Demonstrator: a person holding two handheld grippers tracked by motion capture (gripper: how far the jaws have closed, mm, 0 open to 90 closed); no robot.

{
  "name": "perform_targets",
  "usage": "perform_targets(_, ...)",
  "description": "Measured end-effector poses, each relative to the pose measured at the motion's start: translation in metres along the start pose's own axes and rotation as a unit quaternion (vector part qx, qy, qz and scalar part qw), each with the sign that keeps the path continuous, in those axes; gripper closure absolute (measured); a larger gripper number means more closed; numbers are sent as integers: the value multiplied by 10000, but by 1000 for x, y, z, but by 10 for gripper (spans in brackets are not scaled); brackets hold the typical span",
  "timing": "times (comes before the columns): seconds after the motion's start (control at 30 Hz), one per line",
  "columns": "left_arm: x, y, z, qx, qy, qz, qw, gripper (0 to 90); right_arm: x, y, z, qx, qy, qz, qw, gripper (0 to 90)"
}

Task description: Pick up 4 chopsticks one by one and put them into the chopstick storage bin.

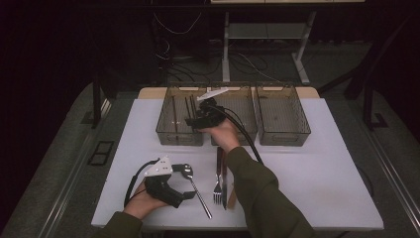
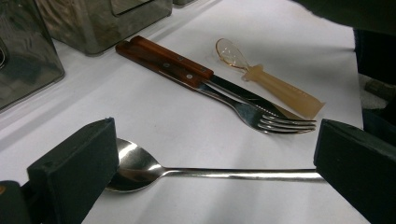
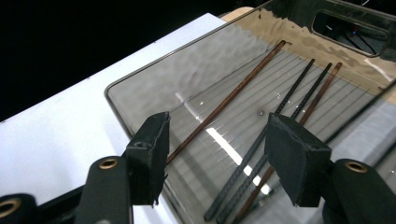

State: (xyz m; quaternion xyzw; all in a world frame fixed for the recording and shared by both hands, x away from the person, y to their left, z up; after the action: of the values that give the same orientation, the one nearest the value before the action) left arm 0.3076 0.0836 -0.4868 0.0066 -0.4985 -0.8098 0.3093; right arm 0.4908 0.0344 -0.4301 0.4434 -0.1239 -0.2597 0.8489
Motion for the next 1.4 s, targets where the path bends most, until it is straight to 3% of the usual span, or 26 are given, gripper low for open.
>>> perform_targets(0.37, -1, -1, 0, -14, 38, 64, 10000, 0, 0, -11, 43, 164, 92, 163, 9997, 352)
perform_targets(0.77, -2, -2, -1, -33, 90, 75, 9999, 0, -7, -48, 80, 126, 313, 425, 9985, 318)
perform_targets(0.93, -2, -2, -2, -38, 103, 81, 9999, 0, -3, -68, 96, 78, 274, 473, 9985, 319)
perform_targets(1.4, -2, -3, -2, -65, 144, 77, 9998, 0, 14, -118, 144, 28, 47, 287, 9996, 319)
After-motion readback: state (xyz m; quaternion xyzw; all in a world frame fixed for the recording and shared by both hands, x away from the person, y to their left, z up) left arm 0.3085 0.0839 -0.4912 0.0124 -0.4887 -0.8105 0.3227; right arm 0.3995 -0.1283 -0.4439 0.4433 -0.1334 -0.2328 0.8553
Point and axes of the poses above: each handheld gripper's, and its own axes: z roughly backward along the jaws, y roughly out of its top, x roughly to its right, the point moved 10 cm from there along -z, roughly forward along the jaws, and after that the axes turned 11 degrees about z, right-handed, at the moved point
